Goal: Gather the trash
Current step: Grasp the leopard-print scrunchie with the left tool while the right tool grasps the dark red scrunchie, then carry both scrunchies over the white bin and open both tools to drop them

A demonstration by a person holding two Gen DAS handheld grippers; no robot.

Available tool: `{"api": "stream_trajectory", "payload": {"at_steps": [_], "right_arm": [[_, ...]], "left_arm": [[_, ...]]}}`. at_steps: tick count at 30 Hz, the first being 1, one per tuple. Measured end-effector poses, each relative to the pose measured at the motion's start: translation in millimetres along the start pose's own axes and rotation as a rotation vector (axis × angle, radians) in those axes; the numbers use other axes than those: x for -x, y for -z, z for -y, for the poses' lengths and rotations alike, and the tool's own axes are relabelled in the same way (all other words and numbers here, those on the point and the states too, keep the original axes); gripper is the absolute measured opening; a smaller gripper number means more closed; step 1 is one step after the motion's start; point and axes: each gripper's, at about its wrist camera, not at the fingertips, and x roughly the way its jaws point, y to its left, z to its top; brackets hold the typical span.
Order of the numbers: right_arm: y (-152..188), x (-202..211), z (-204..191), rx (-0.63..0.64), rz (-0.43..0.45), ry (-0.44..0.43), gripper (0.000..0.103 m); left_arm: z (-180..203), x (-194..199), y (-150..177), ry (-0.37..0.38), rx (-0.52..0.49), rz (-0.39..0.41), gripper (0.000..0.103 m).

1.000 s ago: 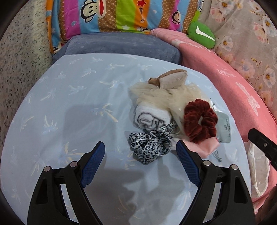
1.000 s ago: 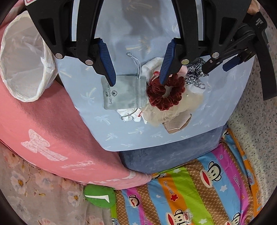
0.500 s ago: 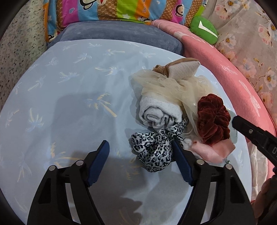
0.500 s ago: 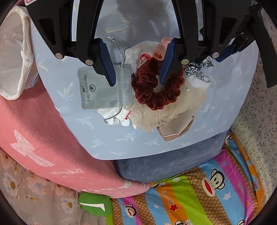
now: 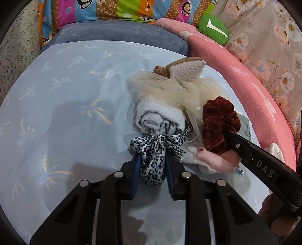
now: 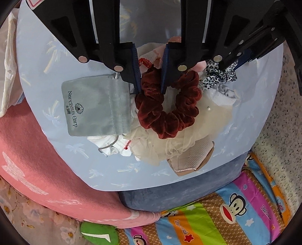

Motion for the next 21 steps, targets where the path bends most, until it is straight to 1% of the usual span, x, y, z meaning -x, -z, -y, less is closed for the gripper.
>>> {"api": "stream_trajectory", "payload": {"at_steps": [5, 14, 21], "right_arm": [[-4, 19, 0, 0.004, 0.042, -0.013, 0.013], [-16, 73, 5, -0.004, 0.137, -0.044, 0.012], [-20, 124, 21, -0.032, 0.224, -0.062, 0.012]], "left_arm": [[2, 7, -1, 0.007, 0.012, 0.006, 0.012], [22, 40, -11, 0.012, -0.022, 0.084, 0.011], [55, 70, -21, 0.037, -0.073, 0.156, 0.011]]}}
